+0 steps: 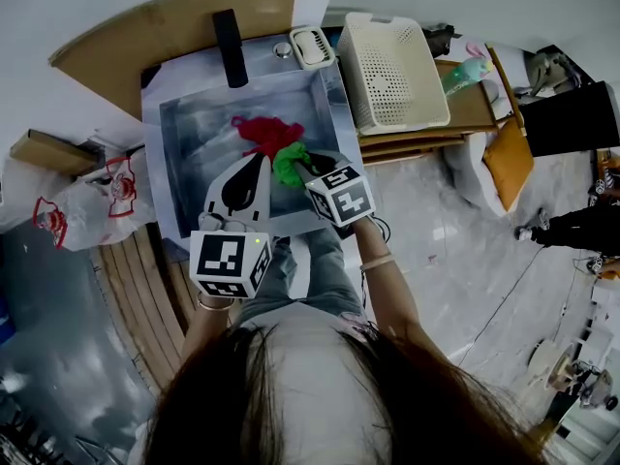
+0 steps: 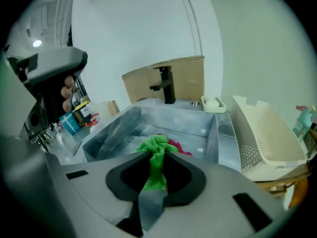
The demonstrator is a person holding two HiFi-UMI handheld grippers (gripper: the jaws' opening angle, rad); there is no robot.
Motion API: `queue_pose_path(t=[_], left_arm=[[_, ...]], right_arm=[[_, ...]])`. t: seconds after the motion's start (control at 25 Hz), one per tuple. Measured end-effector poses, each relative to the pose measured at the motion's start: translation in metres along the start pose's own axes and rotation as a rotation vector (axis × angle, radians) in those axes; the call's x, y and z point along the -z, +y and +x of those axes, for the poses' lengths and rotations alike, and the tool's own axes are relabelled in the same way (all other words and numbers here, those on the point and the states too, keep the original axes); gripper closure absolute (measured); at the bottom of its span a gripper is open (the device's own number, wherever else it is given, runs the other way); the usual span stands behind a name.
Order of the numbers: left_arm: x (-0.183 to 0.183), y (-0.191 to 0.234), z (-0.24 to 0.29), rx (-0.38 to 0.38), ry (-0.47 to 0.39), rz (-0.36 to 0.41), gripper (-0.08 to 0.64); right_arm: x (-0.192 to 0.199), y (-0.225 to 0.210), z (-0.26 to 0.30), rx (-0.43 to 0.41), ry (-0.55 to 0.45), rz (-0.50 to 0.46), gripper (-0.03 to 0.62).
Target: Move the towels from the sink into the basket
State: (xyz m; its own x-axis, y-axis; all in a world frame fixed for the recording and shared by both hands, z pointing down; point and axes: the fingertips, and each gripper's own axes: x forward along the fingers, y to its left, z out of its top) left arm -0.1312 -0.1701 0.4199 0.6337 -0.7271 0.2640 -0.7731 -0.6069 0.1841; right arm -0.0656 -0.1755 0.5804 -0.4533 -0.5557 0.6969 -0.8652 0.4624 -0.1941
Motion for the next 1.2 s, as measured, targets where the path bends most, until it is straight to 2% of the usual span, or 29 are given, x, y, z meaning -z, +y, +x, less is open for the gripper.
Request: queue_pose_path(t=[0.4,0.8,1.2], left_arm=[[-0.020,-0.042,0.020,-0.001,-0.021,0.028,0.557],[-0.048,-0.083,0.038,-0.001,-0.050,0.060,0.557],[-0.070,-0.117,0.061,0.009,-0.070,0.100,0.557]], right_arm=[[-0.032,-0.012,-0.069,-0.027,-0.178,0.040,0.509],[-0.051,-0.030,-0.127,-0.074,-0.289,0.020,0.509],[-0.072,-0.058,-0.171,-0.085,-0.366,-0.026,0.509]])
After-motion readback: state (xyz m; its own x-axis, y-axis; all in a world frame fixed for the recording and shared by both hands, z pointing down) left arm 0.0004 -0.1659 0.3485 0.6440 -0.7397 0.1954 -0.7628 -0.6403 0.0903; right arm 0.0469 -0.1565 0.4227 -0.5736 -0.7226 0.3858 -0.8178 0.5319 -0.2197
